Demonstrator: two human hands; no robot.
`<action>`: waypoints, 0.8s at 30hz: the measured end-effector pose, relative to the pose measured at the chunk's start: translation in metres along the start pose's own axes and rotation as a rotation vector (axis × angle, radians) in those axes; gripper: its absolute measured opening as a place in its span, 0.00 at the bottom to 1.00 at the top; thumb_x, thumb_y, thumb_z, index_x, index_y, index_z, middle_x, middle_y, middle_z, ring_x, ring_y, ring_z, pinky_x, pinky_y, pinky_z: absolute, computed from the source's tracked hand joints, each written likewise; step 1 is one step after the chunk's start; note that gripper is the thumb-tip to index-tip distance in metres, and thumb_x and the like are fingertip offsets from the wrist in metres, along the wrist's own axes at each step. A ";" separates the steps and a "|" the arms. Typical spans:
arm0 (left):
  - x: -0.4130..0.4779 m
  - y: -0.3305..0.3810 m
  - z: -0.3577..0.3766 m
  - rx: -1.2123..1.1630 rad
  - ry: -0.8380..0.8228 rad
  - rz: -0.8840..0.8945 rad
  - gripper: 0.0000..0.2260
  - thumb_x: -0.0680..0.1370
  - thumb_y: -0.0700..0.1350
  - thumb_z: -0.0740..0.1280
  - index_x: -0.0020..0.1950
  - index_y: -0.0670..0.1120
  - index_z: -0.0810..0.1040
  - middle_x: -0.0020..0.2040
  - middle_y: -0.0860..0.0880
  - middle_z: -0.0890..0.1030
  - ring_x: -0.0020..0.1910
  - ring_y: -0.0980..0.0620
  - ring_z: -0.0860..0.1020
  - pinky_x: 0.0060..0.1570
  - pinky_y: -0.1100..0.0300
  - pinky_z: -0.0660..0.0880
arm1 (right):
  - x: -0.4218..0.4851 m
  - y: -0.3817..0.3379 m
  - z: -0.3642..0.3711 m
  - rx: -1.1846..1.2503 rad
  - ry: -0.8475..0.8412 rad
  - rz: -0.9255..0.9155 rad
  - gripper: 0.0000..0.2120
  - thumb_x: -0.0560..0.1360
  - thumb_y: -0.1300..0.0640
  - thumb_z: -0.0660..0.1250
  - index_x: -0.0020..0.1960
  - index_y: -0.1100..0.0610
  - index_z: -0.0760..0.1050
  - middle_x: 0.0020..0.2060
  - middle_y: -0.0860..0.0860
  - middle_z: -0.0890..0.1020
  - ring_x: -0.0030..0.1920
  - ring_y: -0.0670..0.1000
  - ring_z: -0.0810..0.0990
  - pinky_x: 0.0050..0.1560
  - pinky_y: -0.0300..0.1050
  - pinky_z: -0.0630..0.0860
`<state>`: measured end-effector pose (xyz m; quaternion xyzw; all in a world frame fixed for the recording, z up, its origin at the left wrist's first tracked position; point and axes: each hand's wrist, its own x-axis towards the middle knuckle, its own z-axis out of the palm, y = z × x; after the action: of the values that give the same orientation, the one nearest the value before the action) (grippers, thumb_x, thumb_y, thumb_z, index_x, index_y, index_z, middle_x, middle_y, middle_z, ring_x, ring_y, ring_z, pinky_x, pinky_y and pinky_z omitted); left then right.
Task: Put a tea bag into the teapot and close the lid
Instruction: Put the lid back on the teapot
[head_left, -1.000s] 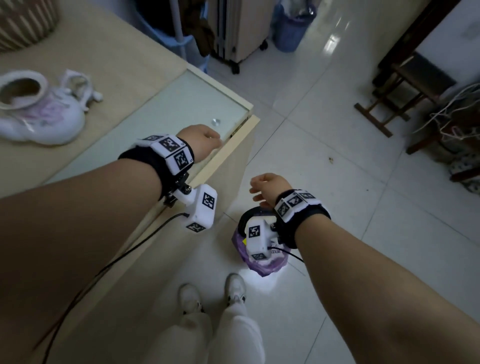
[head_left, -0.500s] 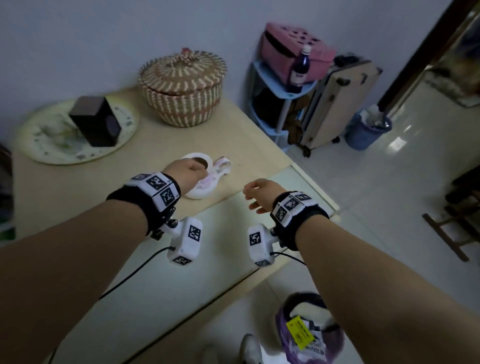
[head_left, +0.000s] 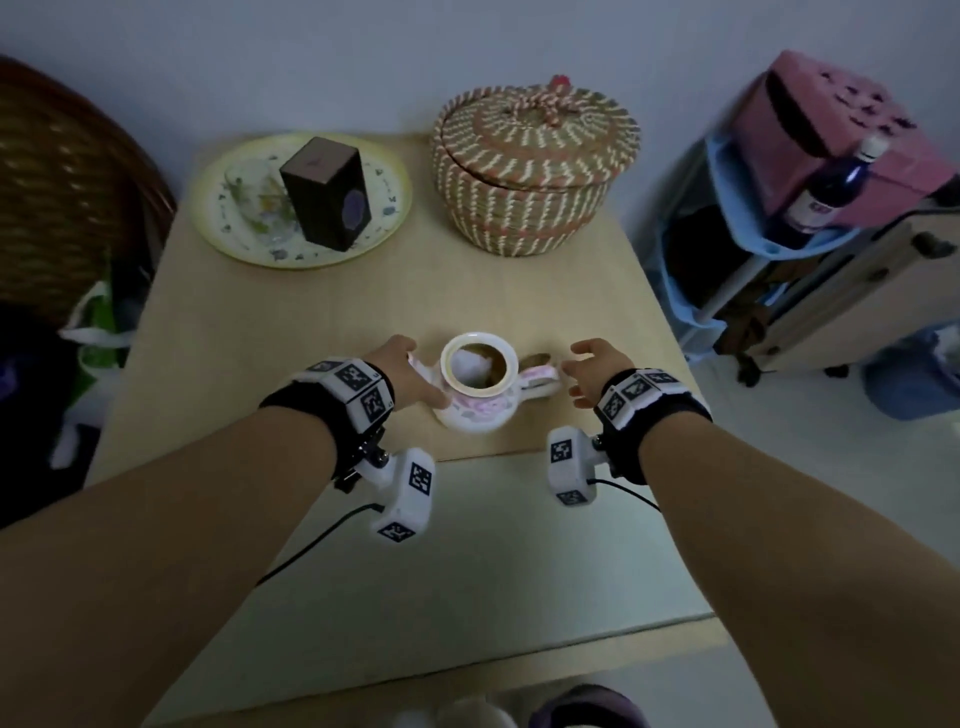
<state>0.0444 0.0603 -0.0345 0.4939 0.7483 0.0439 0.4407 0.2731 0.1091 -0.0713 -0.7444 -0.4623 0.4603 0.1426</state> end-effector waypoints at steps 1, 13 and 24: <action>0.002 -0.002 0.002 -0.036 0.004 -0.011 0.41 0.67 0.43 0.75 0.74 0.46 0.57 0.71 0.43 0.67 0.65 0.42 0.71 0.58 0.55 0.70 | 0.007 0.000 0.000 0.001 -0.037 -0.001 0.22 0.72 0.59 0.64 0.66 0.55 0.67 0.49 0.62 0.80 0.49 0.62 0.81 0.56 0.61 0.77; 0.014 -0.005 0.006 -0.163 0.125 -0.004 0.03 0.74 0.38 0.65 0.42 0.44 0.73 0.47 0.41 0.74 0.48 0.45 0.73 0.58 0.45 0.74 | 0.045 0.004 0.010 -0.584 -0.158 -0.113 0.21 0.75 0.55 0.62 0.65 0.63 0.68 0.65 0.61 0.74 0.62 0.59 0.74 0.61 0.46 0.69; 0.015 -0.009 0.006 -0.212 0.134 0.038 0.13 0.75 0.44 0.65 0.58 0.41 0.77 0.59 0.38 0.79 0.58 0.39 0.76 0.60 0.45 0.73 | 0.051 0.008 0.016 -0.484 -0.125 -0.113 0.14 0.73 0.57 0.64 0.57 0.61 0.76 0.57 0.59 0.80 0.58 0.58 0.78 0.33 0.35 0.67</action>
<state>0.0405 0.0652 -0.0521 0.4546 0.7578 0.1638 0.4385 0.2716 0.1433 -0.1134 -0.6998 -0.6078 0.3727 -0.0434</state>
